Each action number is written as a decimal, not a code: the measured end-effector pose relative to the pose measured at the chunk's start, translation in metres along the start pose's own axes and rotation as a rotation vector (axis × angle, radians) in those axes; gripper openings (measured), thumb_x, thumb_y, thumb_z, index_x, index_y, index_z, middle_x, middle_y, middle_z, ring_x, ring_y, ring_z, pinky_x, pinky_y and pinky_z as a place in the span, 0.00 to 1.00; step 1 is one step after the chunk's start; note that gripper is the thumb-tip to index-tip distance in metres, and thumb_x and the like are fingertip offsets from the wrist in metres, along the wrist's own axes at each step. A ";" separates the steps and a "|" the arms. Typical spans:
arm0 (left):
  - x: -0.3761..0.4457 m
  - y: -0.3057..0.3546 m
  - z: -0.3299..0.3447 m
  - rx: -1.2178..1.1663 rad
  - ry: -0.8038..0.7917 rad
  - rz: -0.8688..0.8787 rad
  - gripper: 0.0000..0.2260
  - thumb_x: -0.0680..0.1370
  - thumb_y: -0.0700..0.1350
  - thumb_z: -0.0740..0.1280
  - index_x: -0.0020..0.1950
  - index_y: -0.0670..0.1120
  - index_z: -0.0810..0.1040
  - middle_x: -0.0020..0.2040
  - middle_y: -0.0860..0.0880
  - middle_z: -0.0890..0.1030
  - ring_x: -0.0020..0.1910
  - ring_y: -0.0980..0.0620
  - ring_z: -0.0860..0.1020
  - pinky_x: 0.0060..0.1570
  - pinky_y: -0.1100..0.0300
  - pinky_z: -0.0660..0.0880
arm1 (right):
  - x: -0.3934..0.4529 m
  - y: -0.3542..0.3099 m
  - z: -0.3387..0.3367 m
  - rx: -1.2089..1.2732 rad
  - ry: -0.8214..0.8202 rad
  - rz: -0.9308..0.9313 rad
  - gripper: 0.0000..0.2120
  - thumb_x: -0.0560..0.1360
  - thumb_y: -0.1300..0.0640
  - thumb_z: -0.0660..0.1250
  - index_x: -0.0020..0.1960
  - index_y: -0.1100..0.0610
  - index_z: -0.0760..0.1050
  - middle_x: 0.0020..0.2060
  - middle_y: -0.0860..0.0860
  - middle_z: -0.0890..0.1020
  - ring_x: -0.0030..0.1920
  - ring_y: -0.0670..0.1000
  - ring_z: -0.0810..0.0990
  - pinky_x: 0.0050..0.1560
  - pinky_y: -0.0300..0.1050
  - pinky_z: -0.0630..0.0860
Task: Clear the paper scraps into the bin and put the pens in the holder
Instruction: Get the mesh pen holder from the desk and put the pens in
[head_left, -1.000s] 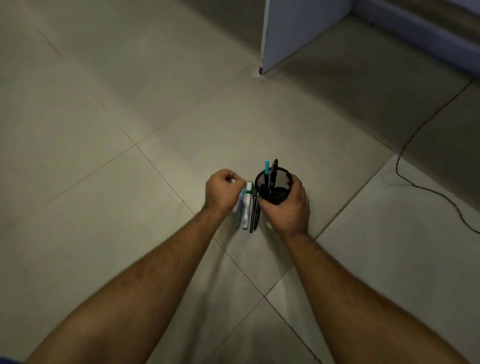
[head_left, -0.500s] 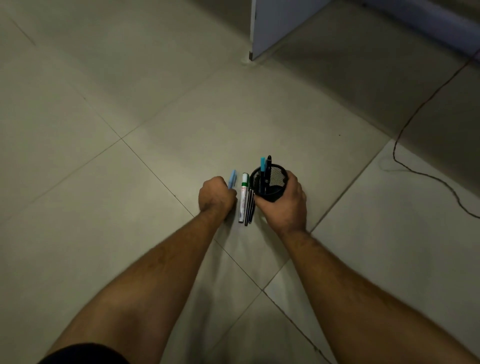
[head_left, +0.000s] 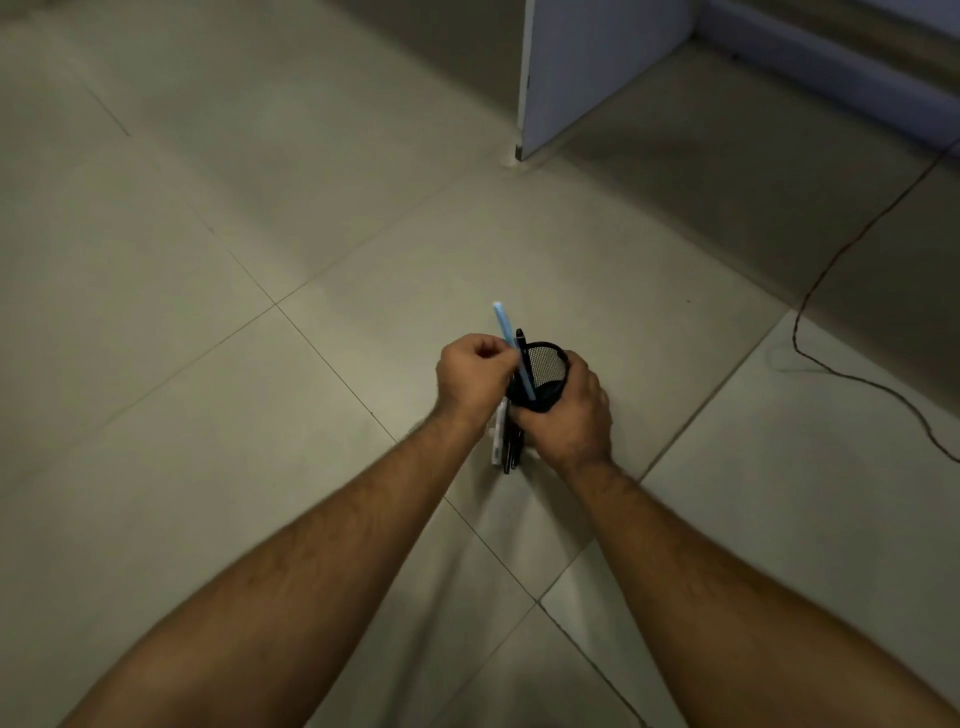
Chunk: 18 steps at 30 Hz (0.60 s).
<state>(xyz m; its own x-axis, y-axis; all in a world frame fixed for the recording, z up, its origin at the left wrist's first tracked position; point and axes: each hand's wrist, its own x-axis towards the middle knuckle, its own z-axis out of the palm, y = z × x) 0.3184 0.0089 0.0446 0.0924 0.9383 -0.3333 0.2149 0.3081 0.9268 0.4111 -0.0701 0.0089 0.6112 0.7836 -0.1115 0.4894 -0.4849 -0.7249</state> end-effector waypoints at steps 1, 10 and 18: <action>-0.003 -0.004 0.002 0.118 -0.031 0.041 0.02 0.70 0.39 0.73 0.42 0.43 0.84 0.38 0.49 0.82 0.39 0.51 0.81 0.44 0.58 0.80 | 0.001 0.001 0.000 0.020 0.008 0.015 0.40 0.60 0.47 0.78 0.69 0.51 0.67 0.61 0.52 0.78 0.61 0.57 0.76 0.61 0.53 0.75; 0.002 -0.065 -0.009 0.613 -0.010 -0.021 0.14 0.74 0.52 0.71 0.55 0.45 0.82 0.45 0.48 0.83 0.44 0.49 0.81 0.48 0.57 0.78 | -0.007 0.020 -0.006 0.065 0.072 0.033 0.42 0.60 0.43 0.79 0.69 0.49 0.68 0.60 0.49 0.78 0.61 0.53 0.76 0.61 0.55 0.77; 0.019 -0.068 0.005 0.822 -0.063 -0.193 0.12 0.72 0.52 0.74 0.44 0.44 0.80 0.40 0.46 0.82 0.37 0.47 0.80 0.35 0.59 0.75 | -0.013 0.028 -0.007 -0.036 0.030 0.020 0.40 0.60 0.37 0.75 0.68 0.47 0.67 0.59 0.48 0.79 0.59 0.53 0.77 0.60 0.55 0.76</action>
<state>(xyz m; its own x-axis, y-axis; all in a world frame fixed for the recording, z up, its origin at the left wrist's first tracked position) 0.3106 0.0046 -0.0257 0.0303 0.8628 -0.5046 0.8689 0.2268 0.4400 0.4216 -0.0964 -0.0050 0.6388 0.7622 -0.1050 0.4990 -0.5143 -0.6975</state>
